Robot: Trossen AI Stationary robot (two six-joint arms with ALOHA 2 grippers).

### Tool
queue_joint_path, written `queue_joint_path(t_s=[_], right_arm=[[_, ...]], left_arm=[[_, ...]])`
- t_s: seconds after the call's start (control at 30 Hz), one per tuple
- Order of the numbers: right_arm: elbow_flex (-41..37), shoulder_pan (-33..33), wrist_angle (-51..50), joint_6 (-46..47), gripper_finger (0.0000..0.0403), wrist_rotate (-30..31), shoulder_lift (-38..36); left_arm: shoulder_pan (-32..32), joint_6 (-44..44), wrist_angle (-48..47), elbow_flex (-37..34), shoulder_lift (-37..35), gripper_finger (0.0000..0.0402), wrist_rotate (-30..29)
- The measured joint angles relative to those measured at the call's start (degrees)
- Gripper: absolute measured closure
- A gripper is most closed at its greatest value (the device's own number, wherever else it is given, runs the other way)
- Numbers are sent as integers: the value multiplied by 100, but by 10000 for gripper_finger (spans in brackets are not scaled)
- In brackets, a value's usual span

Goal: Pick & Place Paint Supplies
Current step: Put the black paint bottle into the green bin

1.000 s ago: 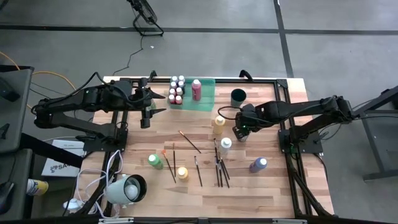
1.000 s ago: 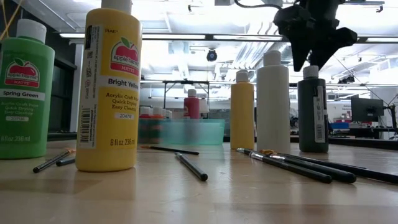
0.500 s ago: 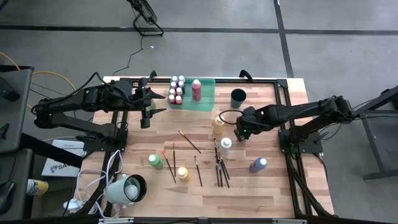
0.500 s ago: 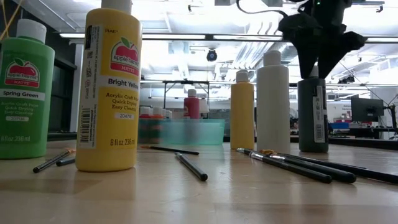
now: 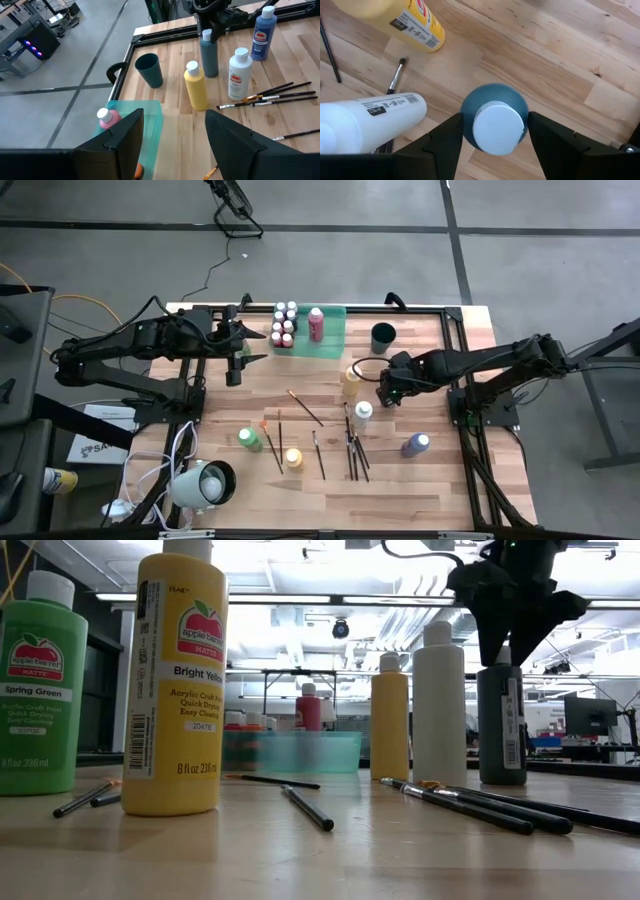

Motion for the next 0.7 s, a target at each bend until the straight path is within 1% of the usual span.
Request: queue_joint_path(t_s=[0.2,0.7], right_arm=[[0,0,7,0,188,-125,-5],[0,0,35,-3,188,-29,-5]], left_arm=[[0,-13,0,0,0,195,1],[0,-35,2,2,0,195,0]])
